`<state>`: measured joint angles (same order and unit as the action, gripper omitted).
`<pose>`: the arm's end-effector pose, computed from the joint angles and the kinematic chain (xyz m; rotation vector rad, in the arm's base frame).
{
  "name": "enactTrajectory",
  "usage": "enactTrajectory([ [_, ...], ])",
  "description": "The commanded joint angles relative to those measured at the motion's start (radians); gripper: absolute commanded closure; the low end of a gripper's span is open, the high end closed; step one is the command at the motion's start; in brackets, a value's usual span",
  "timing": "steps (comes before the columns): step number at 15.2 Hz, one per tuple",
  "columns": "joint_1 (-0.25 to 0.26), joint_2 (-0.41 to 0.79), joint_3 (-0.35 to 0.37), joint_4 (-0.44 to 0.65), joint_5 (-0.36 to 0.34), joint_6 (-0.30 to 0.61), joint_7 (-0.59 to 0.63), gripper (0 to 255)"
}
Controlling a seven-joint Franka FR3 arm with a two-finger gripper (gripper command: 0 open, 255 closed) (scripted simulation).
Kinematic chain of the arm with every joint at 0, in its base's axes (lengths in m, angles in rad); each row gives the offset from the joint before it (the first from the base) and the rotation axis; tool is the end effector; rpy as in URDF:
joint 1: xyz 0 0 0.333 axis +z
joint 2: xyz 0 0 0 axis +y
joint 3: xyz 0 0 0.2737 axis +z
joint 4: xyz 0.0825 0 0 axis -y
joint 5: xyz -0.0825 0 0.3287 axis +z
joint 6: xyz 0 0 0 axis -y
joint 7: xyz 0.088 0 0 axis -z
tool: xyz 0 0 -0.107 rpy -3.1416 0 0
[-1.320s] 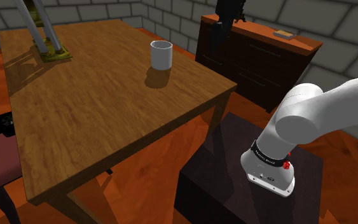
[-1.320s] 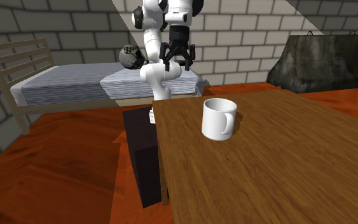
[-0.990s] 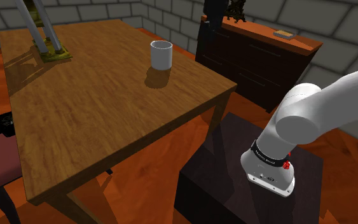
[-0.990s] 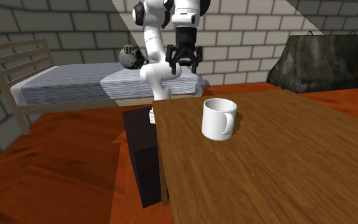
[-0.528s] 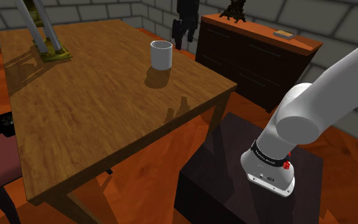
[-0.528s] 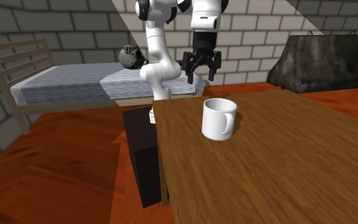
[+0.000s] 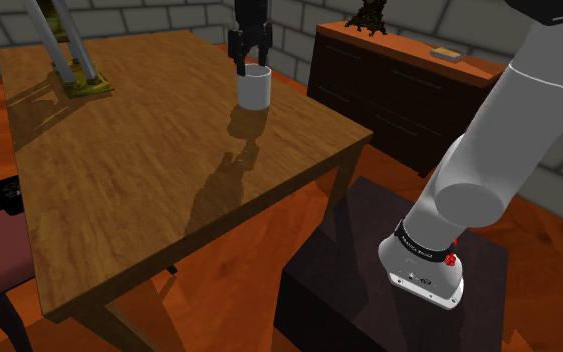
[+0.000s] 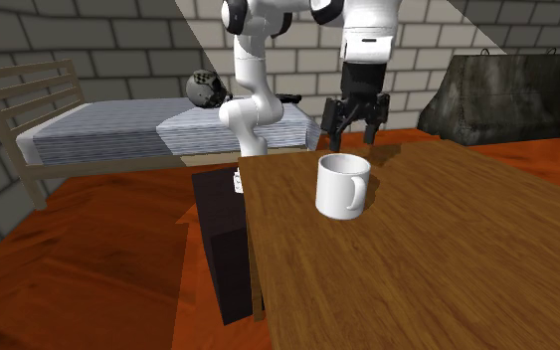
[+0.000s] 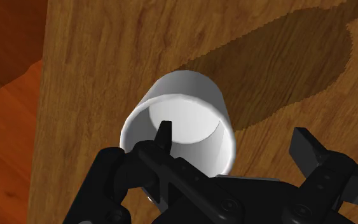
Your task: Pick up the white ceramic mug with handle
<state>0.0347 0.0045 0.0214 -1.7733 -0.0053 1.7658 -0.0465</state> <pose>0.5083 0.0281 0.5115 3.1322 0.1625 -0.0188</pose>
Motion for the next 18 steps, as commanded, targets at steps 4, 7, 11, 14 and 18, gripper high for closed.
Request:
enactTrajectory([
  [4, 0.004, 0.071, 0.004, 0.043, 0.007, 0.021, 0.009, 0],
  [7, 0.004, 0.074, 0.004, 0.006, 0.007, 0.061, 0.009, 0],
  [11, 0.003, 0.077, 0.004, -0.011, 0.007, 0.080, 0.008, 255],
  [14, 0.004, 0.076, 0.004, -0.011, 0.007, 0.080, 0.008, 255],
  [18, 0.004, 0.077, 0.004, -0.010, 0.007, 0.080, 0.008, 255],
])
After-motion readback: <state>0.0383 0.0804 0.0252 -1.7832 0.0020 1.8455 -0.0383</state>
